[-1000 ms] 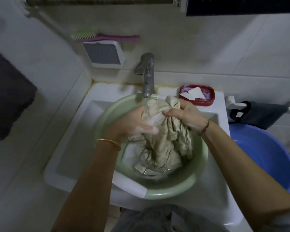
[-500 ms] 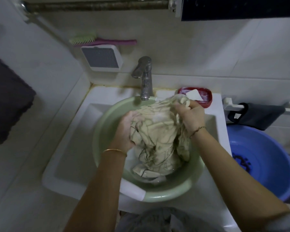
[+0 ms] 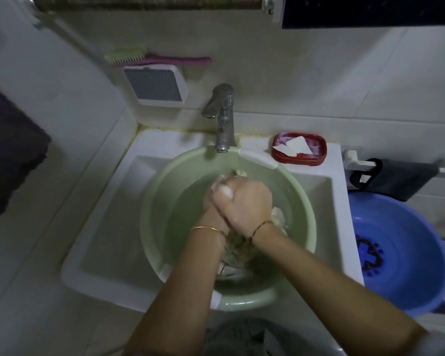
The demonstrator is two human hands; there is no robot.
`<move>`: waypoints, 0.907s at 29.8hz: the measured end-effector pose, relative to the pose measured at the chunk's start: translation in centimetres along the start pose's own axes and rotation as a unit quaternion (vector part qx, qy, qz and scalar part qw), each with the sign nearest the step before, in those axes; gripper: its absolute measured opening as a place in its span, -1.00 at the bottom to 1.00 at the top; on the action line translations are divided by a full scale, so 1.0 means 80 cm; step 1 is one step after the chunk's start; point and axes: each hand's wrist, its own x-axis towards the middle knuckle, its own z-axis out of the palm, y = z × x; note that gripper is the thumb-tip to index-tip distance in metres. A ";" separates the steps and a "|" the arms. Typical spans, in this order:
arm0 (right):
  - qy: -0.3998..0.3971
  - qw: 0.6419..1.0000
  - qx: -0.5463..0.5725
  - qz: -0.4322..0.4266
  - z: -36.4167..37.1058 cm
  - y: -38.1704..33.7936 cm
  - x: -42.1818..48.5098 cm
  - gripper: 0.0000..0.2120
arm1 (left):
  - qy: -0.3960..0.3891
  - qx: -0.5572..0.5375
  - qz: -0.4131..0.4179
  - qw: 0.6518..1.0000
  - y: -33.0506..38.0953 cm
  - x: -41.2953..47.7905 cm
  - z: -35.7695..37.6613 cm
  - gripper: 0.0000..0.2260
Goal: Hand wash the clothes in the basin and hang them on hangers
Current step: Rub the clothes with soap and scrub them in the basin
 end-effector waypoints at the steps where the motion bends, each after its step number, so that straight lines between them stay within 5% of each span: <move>1: 0.007 1.000 0.010 0.001 -0.001 -0.001 -0.003 -0.57 | 0.039 0.030 0.021 0.999 -0.003 0.000 0.000 -0.69; 3: 0.027 0.996 0.050 0.065 -0.008 0.015 0.023 -0.64 | 0.094 0.185 0.112 0.972 -0.003 -0.004 0.003 -0.69; 6: -0.007 0.966 0.207 0.158 -0.008 0.053 0.052 -0.76 | 0.001 0.188 0.065 0.980 0.007 -0.008 -0.002 -0.78; 8: -0.099 0.897 0.384 0.197 -0.008 0.074 0.052 -0.87 | -0.018 0.189 0.064 0.980 0.027 -0.004 -0.012 -0.78; 11: -0.310 0.740 0.544 0.246 -0.029 0.092 0.039 -0.71 | -0.028 0.155 0.101 0.982 0.049 0.002 -0.025 -0.70; 13: -0.384 0.703 0.551 0.235 -0.040 0.096 0.032 -0.58 | -0.019 0.140 0.107 0.984 0.055 0.004 -0.029 -0.73; 16: -0.339 0.708 0.571 0.238 -0.041 0.094 0.032 -0.64 | -0.028 0.188 0.106 0.976 0.061 0.004 -0.041 -0.89; 19: -0.174 0.669 0.666 0.280 -0.030 0.093 0.042 -0.86 | -0.025 0.160 0.108 0.981 0.056 -0.004 -0.046 -0.89; 20: -0.114 0.684 0.666 0.275 -0.025 0.094 0.046 -0.87 | -0.016 0.130 0.100 0.986 0.053 0.000 -0.048 -0.88; 22: -0.013 0.817 0.529 0.229 -0.018 0.090 0.044 -0.86 | -0.001 0.076 0.084 0.994 0.047 0.004 -0.046 -0.71; 23: -0.003 0.875 0.443 0.193 -0.016 0.079 0.039 -0.80 | 0.006 0.053 0.066 0.996 0.043 0.005 -0.043 -0.60; 25: -0.039 0.937 0.326 0.117 -0.013 0.042 0.019 -0.64 | -0.003 0.009 0.047 0.999 0.031 0.008 -0.036 -0.47; 27: -0.065 0.989 0.136 0.000 -0.005 0.002 -0.001 -0.54 | -0.004 -0.007 0.057 0.998 0.013 0.015 -0.026 -0.53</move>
